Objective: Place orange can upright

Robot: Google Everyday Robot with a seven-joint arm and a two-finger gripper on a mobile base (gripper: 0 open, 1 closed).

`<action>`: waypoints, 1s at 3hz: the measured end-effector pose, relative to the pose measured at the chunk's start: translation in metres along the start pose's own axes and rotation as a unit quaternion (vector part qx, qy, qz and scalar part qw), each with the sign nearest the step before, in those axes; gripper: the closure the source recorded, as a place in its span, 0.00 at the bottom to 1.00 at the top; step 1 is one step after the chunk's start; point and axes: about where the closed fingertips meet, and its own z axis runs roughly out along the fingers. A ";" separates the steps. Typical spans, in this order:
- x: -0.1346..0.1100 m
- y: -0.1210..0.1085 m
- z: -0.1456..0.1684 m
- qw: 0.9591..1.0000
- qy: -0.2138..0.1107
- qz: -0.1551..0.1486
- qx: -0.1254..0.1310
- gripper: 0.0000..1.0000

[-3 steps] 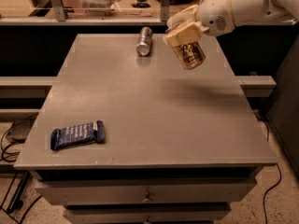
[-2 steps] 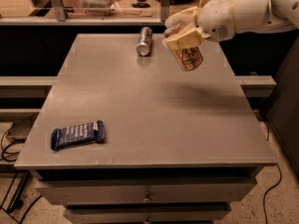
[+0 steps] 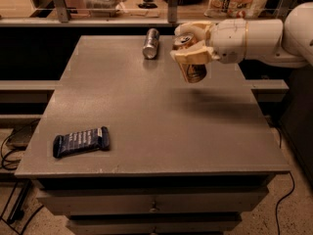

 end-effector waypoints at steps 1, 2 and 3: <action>0.007 0.002 -0.001 1.000 -0.025 0.000 0.016 1.00; 0.022 0.005 0.001 0.998 -0.049 0.015 0.028 0.98; 0.031 0.007 0.002 0.997 -0.060 0.025 0.030 0.75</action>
Offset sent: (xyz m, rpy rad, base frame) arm 0.0071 -0.0128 -0.0333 0.1602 -0.0005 -0.0358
